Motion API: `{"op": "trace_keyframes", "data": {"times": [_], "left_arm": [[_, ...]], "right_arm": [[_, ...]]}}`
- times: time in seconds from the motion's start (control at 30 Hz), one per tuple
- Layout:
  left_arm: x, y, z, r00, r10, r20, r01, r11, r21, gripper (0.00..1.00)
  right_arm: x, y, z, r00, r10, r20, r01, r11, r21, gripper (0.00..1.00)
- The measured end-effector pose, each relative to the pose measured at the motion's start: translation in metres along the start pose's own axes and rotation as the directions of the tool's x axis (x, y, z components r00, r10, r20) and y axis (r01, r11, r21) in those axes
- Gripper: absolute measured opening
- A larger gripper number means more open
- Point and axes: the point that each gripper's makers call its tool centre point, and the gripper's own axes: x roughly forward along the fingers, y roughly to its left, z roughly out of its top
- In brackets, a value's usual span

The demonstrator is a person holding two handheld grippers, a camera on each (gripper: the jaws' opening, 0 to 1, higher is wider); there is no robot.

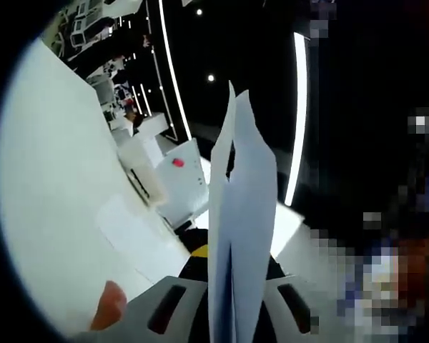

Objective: Organize the stack of printing papers by aligning and flattening the scattered papers on the table

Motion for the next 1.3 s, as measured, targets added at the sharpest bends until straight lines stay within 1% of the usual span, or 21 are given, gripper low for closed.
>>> {"op": "trace_keyframes", "data": {"times": [0.03,0.2,0.27,0.3,0.43,0.47,0.5,0.57,0.6,0.67,0.73,0.8,0.83,0.87,0.9,1.0,1.07,1.1,1.17,1.2,1.3], "left_arm": [[0.000,-0.001,-0.001,1.000,-0.001,-0.002,0.001,1.000,-0.001,0.06],[-0.001,-0.002,0.000,1.000,-0.011,-0.010,0.011,1.000,0.002,0.06],[-0.003,-0.003,0.002,1.000,-0.018,-0.007,0.018,1.000,0.000,0.06],[-0.003,-0.003,0.001,1.000,-0.022,-0.009,0.022,1.000,-0.002,0.06],[-0.005,-0.004,0.002,0.999,-0.027,-0.019,0.027,1.000,0.004,0.06],[-0.006,-0.005,0.003,0.999,-0.027,-0.020,0.027,1.000,0.005,0.06],[-0.008,-0.006,0.003,0.999,-0.032,-0.023,0.033,0.999,0.007,0.06],[-0.010,-0.008,0.005,0.999,-0.041,-0.027,0.041,0.999,0.008,0.06],[-0.012,-0.009,0.006,0.999,-0.047,-0.027,0.047,0.999,0.013,0.06],[-0.013,-0.013,0.006,0.998,-0.061,-0.029,0.062,0.998,0.010,0.06],[-0.015,-0.015,0.005,0.997,-0.067,-0.039,0.068,0.997,0.019,0.06],[-0.016,-0.018,0.004,0.996,-0.076,-0.046,0.077,0.997,0.021,0.06],[-0.016,-0.017,0.005,0.996,-0.078,-0.048,0.079,0.997,0.022,0.06],[-0.016,-0.018,0.005,0.995,-0.083,-0.046,0.084,0.996,0.021,0.06],[-0.016,-0.019,0.005,0.995,-0.087,-0.047,0.088,0.996,0.021,0.06],[-0.015,-0.019,0.005,0.995,-0.089,-0.046,0.090,0.996,0.028,0.06],[-0.016,-0.018,0.007,0.995,-0.089,-0.045,0.090,0.995,0.030,0.06],[-0.016,-0.017,0.008,0.995,-0.088,-0.045,0.089,0.996,0.030,0.06],[-0.016,-0.018,0.008,0.995,-0.092,-0.044,0.094,0.995,0.030,0.06],[-0.015,-0.018,0.009,0.995,-0.094,-0.043,0.095,0.995,0.030,0.06],[-0.015,-0.018,0.008,0.995,-0.095,-0.042,0.097,0.995,0.030,0.06]], "right_arm": [[-0.008,-0.007,-0.002,0.999,-0.025,-0.024,0.024,0.999,-0.044,0.23],[-0.023,-0.013,-0.005,0.998,-0.039,-0.041,0.038,0.999,-0.034,0.24],[-0.029,-0.022,-0.007,0.996,-0.067,-0.052,0.064,0.997,-0.051,0.24],[-0.032,-0.028,-0.009,0.994,-0.089,-0.065,0.084,0.994,-0.076,0.26],[-0.040,-0.042,-0.015,0.984,-0.145,-0.101,0.133,0.984,-0.121,0.33],[-0.041,-0.043,-0.016,0.983,-0.149,-0.104,0.136,0.983,-0.125,0.34],[-0.043,-0.047,-0.022,0.977,-0.170,-0.128,0.149,0.976,-0.159,0.36],[-0.043,-0.047,-0.026,0.974,-0.177,-0.139,0.151,0.972,-0.182,0.39],[-0.041,-0.046,-0.029,0.974,-0.178,-0.141,0.150,0.970,-0.191,0.43],[-0.038,-0.046,-0.035,0.972,-0.178,-0.153,0.146,0.969,-0.201,0.51],[-0.032,-0.039,-0.048,0.970,-0.161,-0.183,0.124,0.972,-0.200,0.65],[-0.025,-0.034,-0.055,0.970,-0.151,-0.188,0.110,0.971,-0.212,0.81],[-0.021,-0.029,-0.059,0.973,-0.137,-0.187,0.092,0.970,-0.227,0.85],[-0.015,-0.025,-0.065,0.975,-0.110,-0.193,0.060,0.966,-0.250,0.86],[-0.011,-0.023,-0.071,0.972,-0.102,-0.210,0.047,0.966,-0.256,0.86],[-0.002,-0.022,-0.090,0.955,-0.092,-0.282,0.011,0.961,-0.276,0.87],[0.003,-0.022,-0.100,0.946,-0.077,-0.315,-0.016,0.959,-0.283,0.87],[0.005,-0.022,-0.102,0.945,-0.070,-0.320,-0.022,0.961,-0.274,0.86],[0.009,-0.021,-0.103,0.948,-0.041,-0.315,-0.038,0.970,-0.239,0.86],[0.010,-0.022,-0.104,0.946,-0.035,-0.322,-0.040,0.974,-0.222,0.86],[0.014,-0.030,-0.105,0.947,-0.046,-0.317,-0.029,0.973,-0.230,0.86]]}}
